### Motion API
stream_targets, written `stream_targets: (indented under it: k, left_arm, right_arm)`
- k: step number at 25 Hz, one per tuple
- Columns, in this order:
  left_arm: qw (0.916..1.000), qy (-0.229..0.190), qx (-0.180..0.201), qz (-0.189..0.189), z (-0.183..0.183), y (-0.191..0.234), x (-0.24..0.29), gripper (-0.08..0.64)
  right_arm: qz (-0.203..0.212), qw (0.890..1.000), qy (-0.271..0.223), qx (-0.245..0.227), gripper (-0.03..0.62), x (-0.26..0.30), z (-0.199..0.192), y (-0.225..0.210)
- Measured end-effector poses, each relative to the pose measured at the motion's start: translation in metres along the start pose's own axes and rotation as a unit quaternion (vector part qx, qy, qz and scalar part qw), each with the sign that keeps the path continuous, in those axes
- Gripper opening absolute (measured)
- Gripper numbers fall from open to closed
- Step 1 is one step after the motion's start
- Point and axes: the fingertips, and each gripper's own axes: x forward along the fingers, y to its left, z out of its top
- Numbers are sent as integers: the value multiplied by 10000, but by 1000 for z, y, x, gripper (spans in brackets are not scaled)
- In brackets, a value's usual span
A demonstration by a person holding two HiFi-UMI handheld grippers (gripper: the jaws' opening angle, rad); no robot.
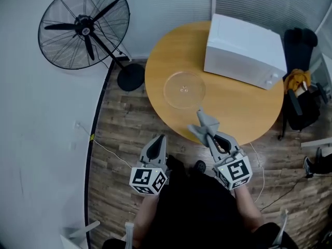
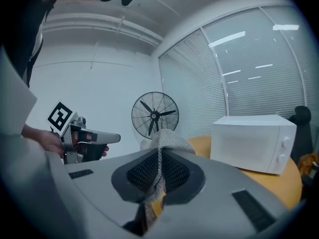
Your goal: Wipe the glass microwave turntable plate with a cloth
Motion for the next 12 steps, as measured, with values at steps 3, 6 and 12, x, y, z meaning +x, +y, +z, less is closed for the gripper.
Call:
stream_targets:
  k: [3,6,12]
  left_arm:
    - [9999,81,-69,61,-7,5,-1,-3]
    - [9998,148,-151,71,-11,15,5,-3]
    - [9992,236,-308,8,-11,53,34,-3]
  right_arm:
    - [5,9999,131,82,21,1,-7,-2]
    - [-163,9990,407,-34,20,12,-15,-10]
    - [-216,9974,683,-27,20,52,-17,-17]
